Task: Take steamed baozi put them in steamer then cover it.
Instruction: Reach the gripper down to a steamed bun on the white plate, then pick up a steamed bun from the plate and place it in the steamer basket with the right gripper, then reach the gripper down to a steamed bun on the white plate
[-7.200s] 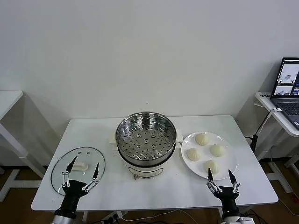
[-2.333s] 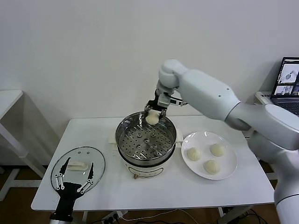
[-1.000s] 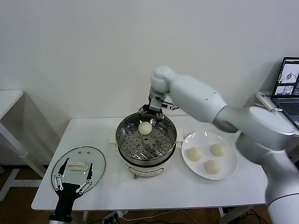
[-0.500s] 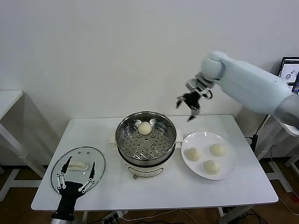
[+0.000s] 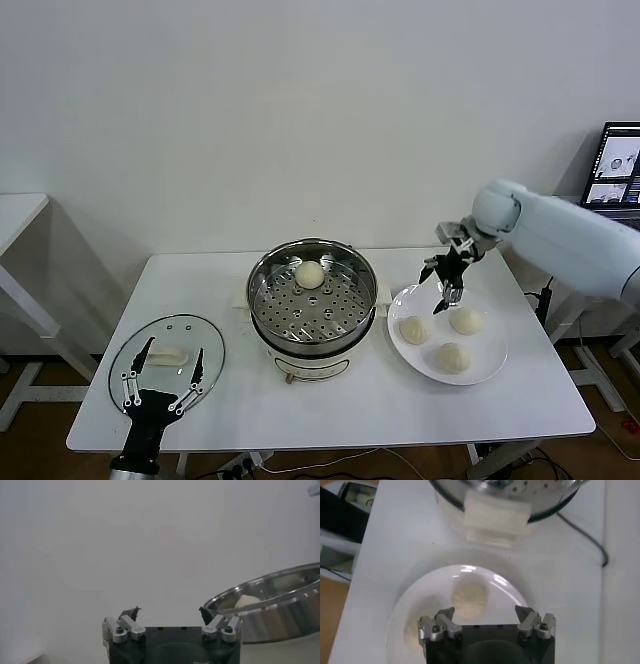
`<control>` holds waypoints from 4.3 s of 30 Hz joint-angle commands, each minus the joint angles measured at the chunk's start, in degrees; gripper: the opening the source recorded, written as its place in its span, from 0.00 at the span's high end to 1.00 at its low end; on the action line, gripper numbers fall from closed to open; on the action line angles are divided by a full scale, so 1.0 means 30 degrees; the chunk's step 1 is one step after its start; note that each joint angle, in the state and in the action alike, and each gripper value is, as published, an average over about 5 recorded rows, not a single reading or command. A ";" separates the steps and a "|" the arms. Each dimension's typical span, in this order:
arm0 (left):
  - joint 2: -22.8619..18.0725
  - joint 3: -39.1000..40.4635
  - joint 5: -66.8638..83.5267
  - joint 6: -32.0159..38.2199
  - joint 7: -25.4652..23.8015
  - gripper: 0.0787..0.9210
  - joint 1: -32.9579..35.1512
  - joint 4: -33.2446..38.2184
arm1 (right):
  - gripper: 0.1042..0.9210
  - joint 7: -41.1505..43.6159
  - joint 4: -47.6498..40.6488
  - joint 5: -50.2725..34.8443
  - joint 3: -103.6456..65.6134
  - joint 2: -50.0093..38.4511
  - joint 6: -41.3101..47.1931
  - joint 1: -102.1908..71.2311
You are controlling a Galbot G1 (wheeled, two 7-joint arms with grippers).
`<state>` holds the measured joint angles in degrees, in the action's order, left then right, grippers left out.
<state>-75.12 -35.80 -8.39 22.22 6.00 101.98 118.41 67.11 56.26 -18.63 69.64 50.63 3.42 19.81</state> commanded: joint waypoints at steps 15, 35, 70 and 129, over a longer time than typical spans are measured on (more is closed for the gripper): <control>-0.0032 -0.0066 -0.0023 0.0123 0.0038 0.12 0.0055 -0.0220 | 0.12 -0.1576 -0.2142 0.1657 -0.1424 0.1602 0.0416 -0.3369; -0.0040 -0.0122 0.0006 0.0095 0.0086 0.12 0.0017 -0.0142 | 0.30 -0.0611 -0.0737 0.2655 -0.1448 0.0943 0.0034 -0.1204; 0.0009 0.0164 0.0006 0.0059 0.0239 0.12 -0.0478 0.0079 | 0.36 -0.0903 0.2153 -0.6661 0.4792 1.0548 0.3992 0.6477; 0.0109 0.0379 -0.0148 0.0121 0.0324 0.12 -0.0470 0.0035 | 0.12 0.4103 0.5180 0.1340 0.3102 -0.4001 -0.0435 0.5610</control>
<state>-74.77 -34.86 -8.72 22.75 7.02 100.59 118.59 72.24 68.80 -22.86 79.73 56.00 7.16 40.03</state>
